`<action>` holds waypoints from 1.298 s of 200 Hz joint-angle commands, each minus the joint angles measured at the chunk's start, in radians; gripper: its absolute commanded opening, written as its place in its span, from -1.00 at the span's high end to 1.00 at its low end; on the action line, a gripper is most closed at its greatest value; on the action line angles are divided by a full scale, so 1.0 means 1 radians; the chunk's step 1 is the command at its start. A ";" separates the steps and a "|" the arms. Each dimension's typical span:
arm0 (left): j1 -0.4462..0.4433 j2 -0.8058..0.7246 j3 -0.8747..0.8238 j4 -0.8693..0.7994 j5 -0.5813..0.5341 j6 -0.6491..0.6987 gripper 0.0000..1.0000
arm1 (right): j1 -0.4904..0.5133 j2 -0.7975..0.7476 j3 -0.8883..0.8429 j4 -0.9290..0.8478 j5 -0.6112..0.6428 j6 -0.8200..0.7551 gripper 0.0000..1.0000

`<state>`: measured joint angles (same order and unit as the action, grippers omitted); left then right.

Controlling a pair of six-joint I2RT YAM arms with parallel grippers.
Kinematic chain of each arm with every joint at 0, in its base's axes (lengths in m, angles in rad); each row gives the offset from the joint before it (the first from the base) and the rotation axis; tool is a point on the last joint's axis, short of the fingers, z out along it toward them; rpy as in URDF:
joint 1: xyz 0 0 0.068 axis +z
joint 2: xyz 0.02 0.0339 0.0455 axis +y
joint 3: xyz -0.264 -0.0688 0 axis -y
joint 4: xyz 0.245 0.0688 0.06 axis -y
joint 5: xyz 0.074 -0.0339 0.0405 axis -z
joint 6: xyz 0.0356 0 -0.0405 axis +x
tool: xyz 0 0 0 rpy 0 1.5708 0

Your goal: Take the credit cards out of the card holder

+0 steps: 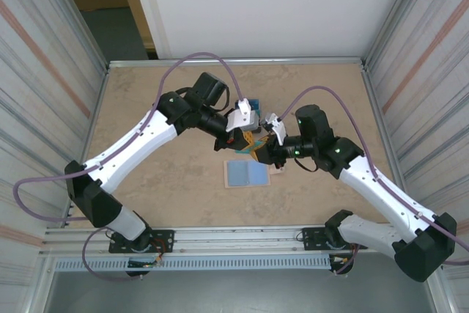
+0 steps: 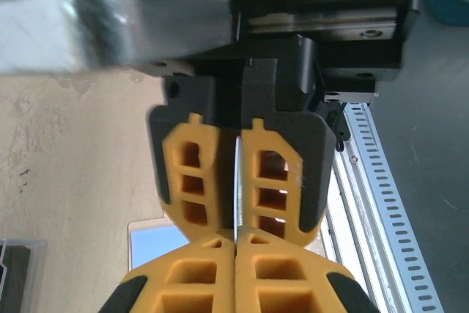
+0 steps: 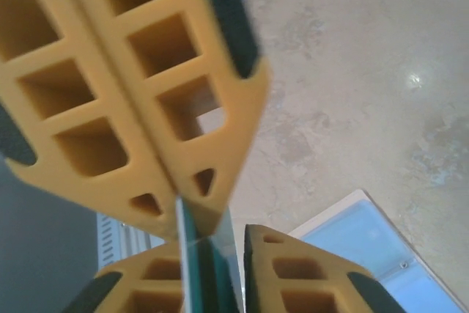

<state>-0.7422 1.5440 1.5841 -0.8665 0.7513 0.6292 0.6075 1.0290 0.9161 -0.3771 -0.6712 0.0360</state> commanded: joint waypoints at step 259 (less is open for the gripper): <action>0.247 0.699 0.354 0.326 -0.153 0.200 1.00 | -0.068 -0.297 -0.128 -0.002 0.890 0.428 -0.97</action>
<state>-0.4992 2.2169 1.8965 -0.5640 0.6044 0.8162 0.5472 0.7322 0.7811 -0.3721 0.1883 0.4374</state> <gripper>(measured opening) 0.065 0.985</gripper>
